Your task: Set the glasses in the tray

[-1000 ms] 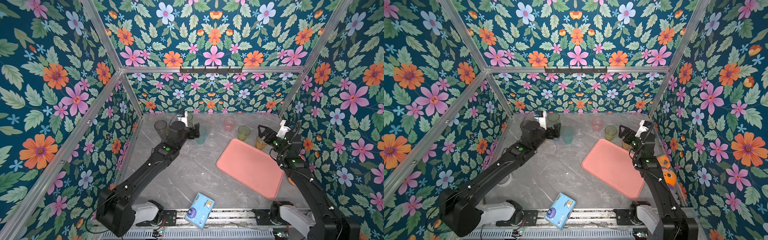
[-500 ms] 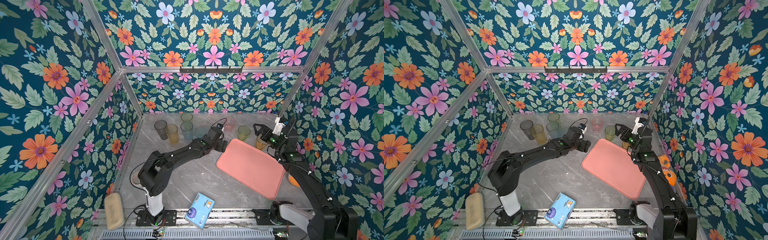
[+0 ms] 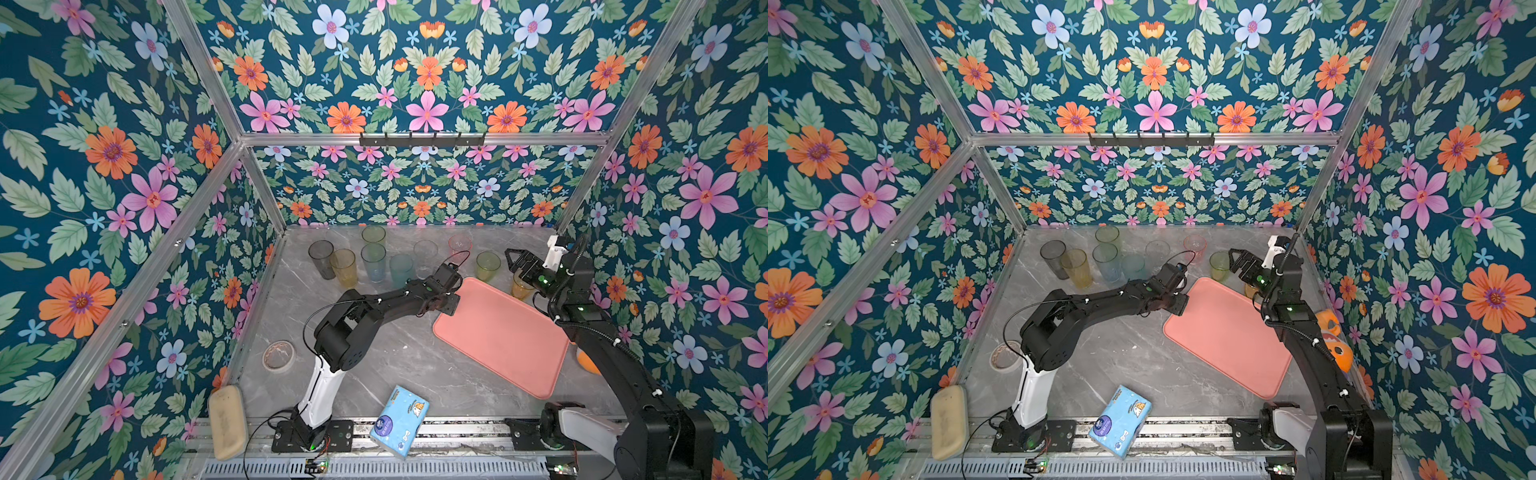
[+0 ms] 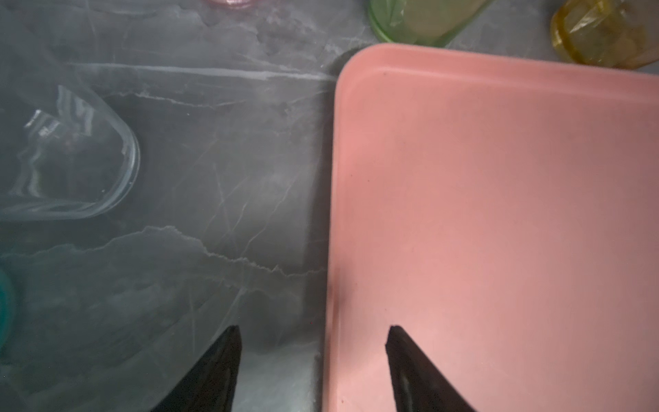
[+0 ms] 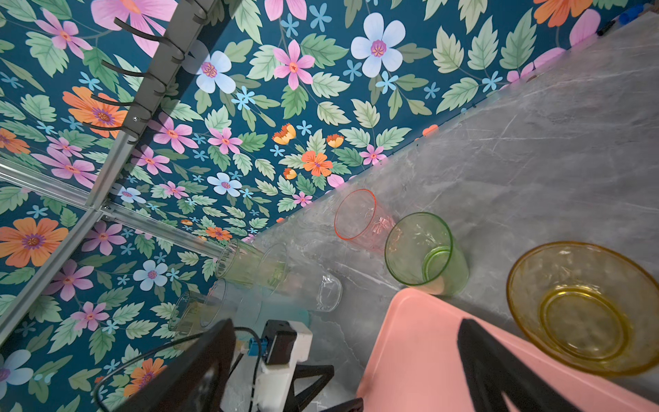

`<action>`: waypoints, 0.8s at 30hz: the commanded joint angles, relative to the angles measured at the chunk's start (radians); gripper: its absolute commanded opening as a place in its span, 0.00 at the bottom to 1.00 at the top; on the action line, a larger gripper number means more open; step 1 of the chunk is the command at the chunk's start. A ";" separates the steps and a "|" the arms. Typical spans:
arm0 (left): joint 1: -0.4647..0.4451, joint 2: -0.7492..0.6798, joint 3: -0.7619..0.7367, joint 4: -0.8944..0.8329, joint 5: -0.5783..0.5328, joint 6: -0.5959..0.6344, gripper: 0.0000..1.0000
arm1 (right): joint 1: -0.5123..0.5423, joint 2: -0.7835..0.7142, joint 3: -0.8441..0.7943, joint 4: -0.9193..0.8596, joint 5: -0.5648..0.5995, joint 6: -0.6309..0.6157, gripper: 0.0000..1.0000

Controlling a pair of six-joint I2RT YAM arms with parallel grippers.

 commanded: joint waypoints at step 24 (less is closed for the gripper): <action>-0.009 0.057 -0.005 -0.010 -0.060 -0.078 0.20 | 0.034 0.010 -0.024 0.036 -0.024 0.016 0.97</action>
